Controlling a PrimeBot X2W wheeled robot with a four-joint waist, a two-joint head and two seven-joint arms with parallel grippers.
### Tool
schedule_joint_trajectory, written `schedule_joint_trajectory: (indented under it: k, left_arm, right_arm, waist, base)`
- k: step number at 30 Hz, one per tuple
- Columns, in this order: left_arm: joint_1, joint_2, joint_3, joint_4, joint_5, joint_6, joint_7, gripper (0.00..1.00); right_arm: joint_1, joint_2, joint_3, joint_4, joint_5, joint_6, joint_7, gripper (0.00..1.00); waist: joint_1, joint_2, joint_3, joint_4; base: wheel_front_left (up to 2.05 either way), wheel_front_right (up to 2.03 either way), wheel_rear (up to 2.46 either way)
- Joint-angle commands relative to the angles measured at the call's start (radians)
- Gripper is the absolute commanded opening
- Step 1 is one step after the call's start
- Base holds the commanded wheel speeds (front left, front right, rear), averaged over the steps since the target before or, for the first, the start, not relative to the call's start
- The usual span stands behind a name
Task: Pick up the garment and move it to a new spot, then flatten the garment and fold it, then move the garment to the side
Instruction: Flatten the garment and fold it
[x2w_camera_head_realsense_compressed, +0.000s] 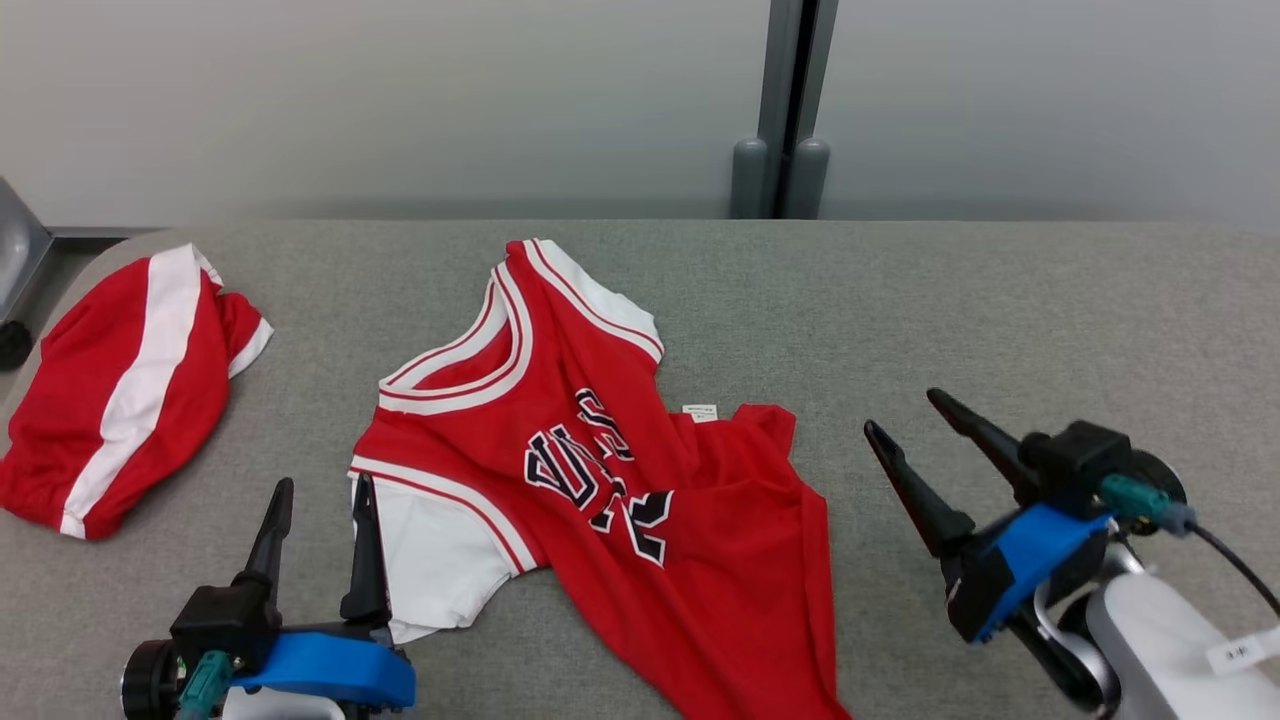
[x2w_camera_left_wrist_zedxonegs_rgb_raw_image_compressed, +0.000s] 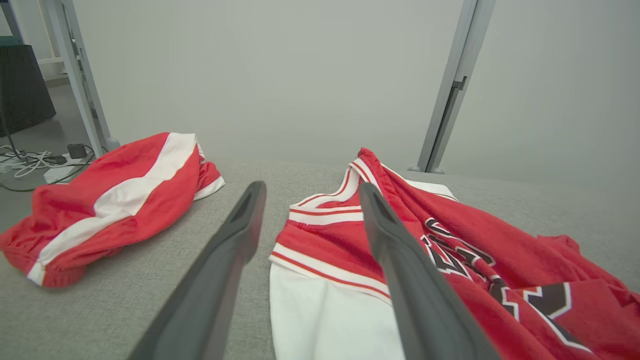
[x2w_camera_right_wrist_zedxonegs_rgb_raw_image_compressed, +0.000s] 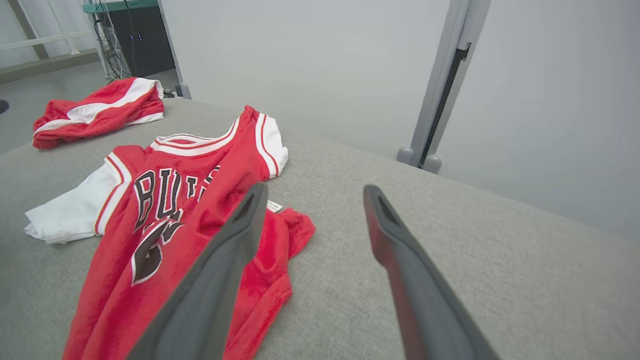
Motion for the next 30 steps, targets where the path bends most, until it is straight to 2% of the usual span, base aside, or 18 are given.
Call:
schedule_joint_trajectory:
  k: [1,6,12,20,28,29,30]
  left_arm:
    - [-0.02,-0.001,-0.004,-0.004,0.007,0.002,-0.003,1.0]
    - [-0.06,-0.001,-0.017,-0.006,-0.003,0.002,-0.003,1.0]
    - [-0.099,-0.001,-0.046,-0.005,-0.021,0.008,-0.003,1.0]
    - [-0.127,-0.001,-0.074,-0.004,-0.049,0.024,-0.003,1.0]
    - [-0.142,-0.001,-0.084,-0.005,-0.059,0.031,-0.003,1.0]
    - [-0.146,-0.001,-0.089,-0.002,-0.062,0.032,-0.003,1.0]
    - [-0.147,-0.001,-0.092,-0.002,-0.063,0.032,-0.003,1.0]
  right_arm:
    - [-0.046,0.01,0.001,0.022,-0.014,0.001,0.005,1.0]
    - [-0.186,0.047,0.015,0.137,-0.059,0.0,0.004,1.0]
    - [-0.296,0.064,0.051,0.308,-0.082,0.0,-0.003,1.0]
    - [-0.368,0.068,0.117,0.533,-0.068,0.0,-0.013,1.0]
    - [-0.409,0.102,0.222,0.674,-0.017,0.001,-0.022,1.0]
    - [-0.415,0.115,0.248,0.692,0.012,0.001,-0.021,0.0]
    - [-0.422,0.119,0.255,0.695,0.029,0.001,-0.032,0.0]
  waist:
    - [-0.0001,0.0,0.022,0.021]
    - [-0.0001,0.0,0.07,0.066]
    - [-0.0001,0.0,0.115,0.12]
    - [-0.0001,0.0,0.162,0.171]
    - [-0.0001,0.0,0.183,0.183]
    - [-0.0001,0.0,0.184,0.185]
    - [-0.0001,0.0,0.184,0.185]
  base:
    - [0.0,0.0,0.0]
    - [0.0,0.0,0.0]
    - [0.0,0.0,0.0]
    - [0.0,0.0,0.0]
    - [0.0,0.0,0.0]
    - [0.0,0.0,0.0]
    - [0.0,0.0,0.0]
